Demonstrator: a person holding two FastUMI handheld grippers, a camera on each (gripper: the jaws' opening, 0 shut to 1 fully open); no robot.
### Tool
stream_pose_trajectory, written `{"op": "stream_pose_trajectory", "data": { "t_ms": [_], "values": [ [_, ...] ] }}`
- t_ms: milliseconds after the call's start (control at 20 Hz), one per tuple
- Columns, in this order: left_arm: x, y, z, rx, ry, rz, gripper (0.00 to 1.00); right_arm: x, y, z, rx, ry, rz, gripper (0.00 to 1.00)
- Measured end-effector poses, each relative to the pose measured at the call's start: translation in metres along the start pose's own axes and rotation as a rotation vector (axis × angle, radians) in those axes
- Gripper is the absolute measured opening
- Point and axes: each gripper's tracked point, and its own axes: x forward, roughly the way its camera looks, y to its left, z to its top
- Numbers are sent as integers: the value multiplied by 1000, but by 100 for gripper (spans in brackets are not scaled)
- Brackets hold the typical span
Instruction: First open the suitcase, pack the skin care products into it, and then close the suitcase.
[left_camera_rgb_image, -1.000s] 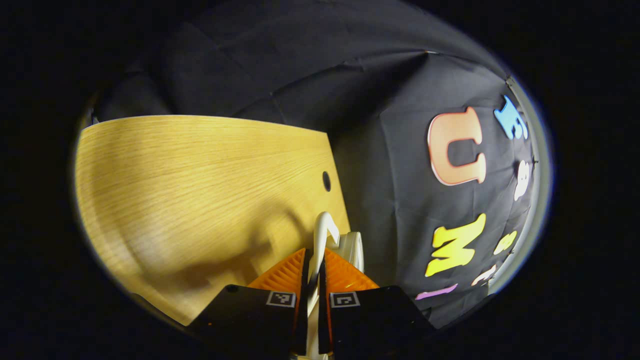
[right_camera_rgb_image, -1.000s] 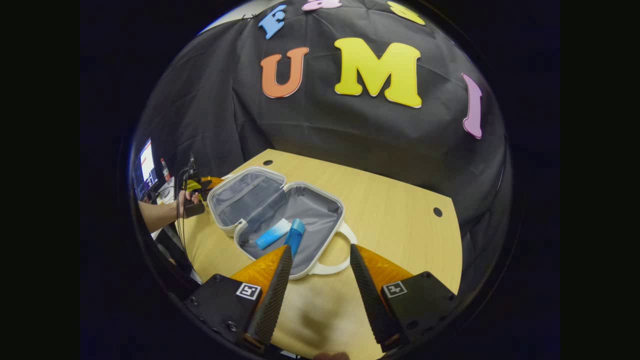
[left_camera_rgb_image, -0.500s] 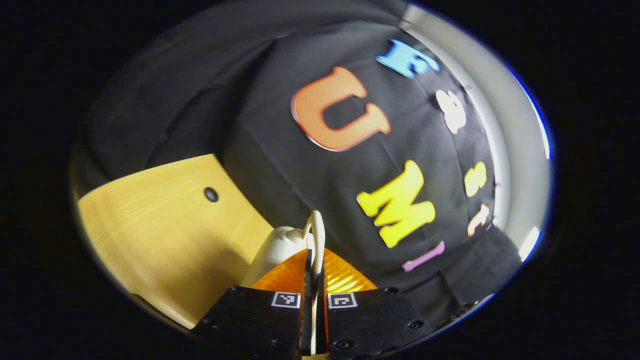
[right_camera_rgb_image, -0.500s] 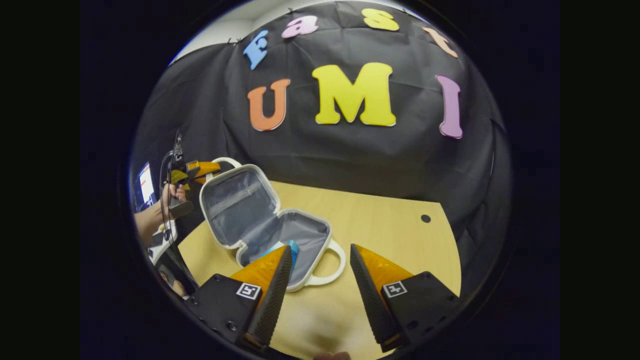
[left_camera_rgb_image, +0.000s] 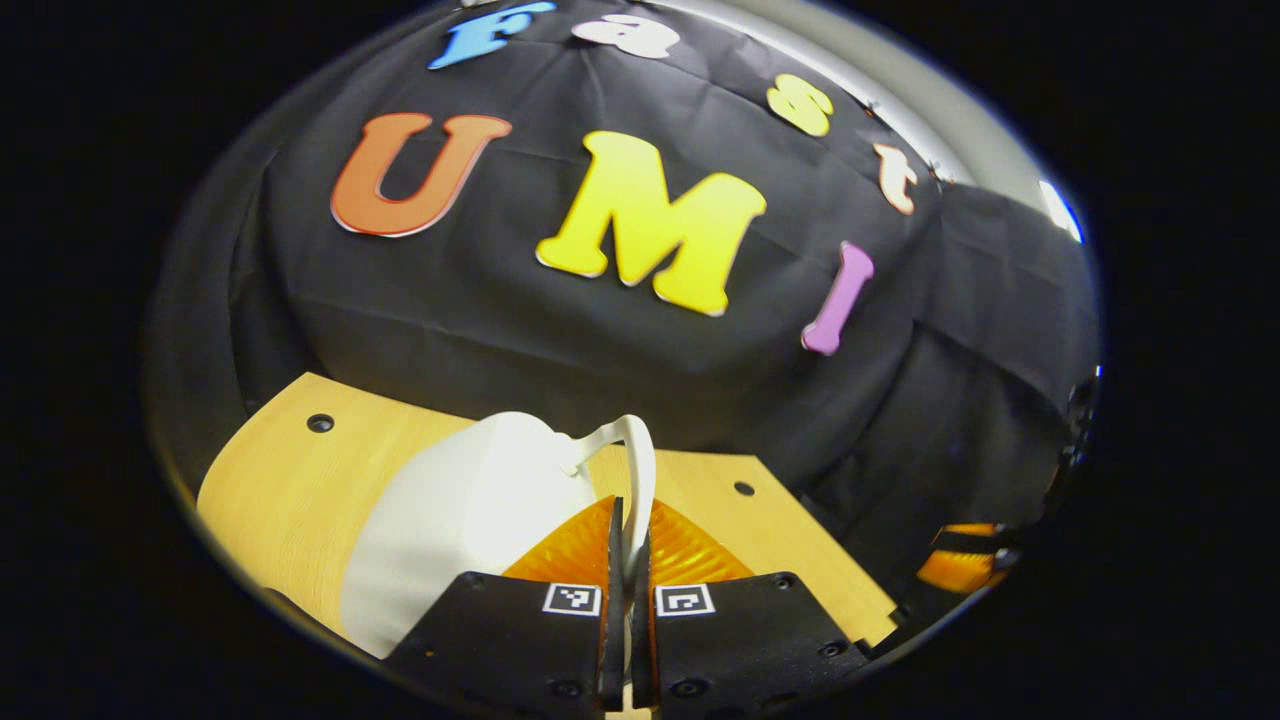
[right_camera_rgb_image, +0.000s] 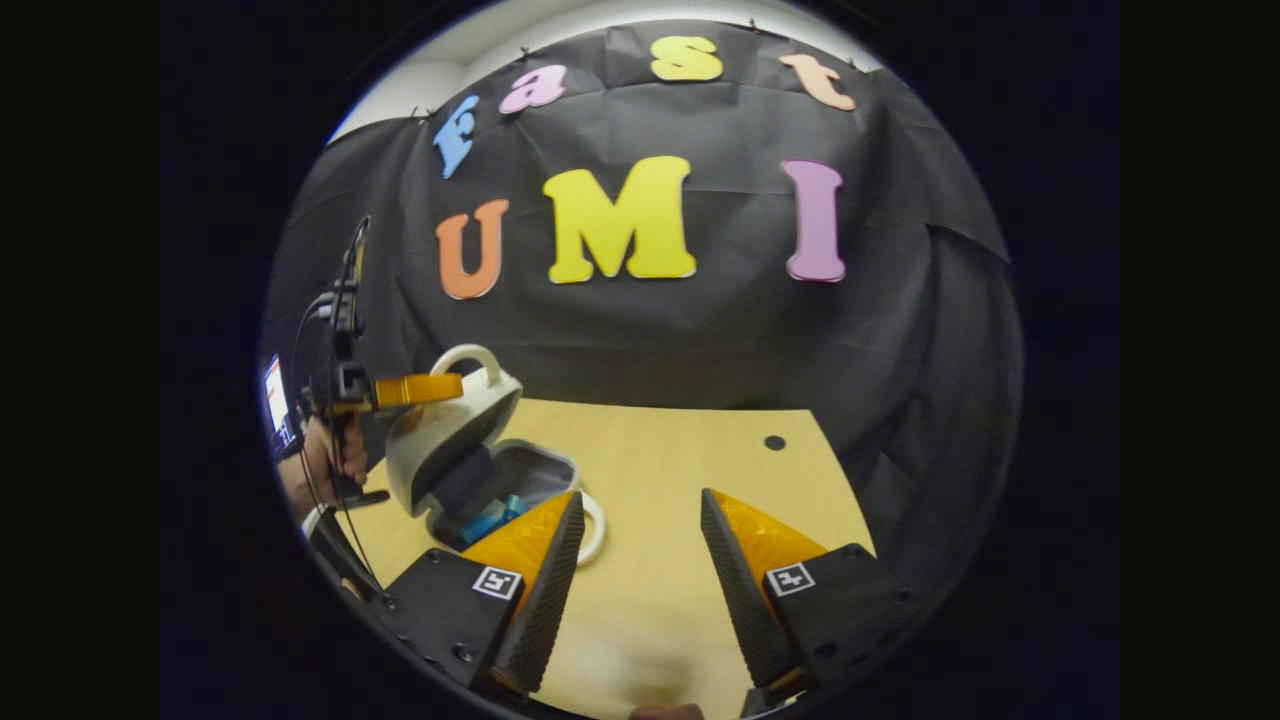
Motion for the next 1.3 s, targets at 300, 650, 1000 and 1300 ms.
{"op": "stream_pose_trajectory", "data": {
  "t_ms": [300,650,1000,1300],
  "values": [
    [24,-28,-56,222,87,35,6,-12,-60,-9,41,25,-114,72],
    [51,-36,-117,434,190,167,6,-7,-79,-7,17,32,-113,72],
    [62,-34,-150,466,266,209,10,-1,-97,-15,17,64,-99,72],
    [53,-68,-153,359,224,175,77,4,-95,-6,-24,59,-49,72]
  ]
}}
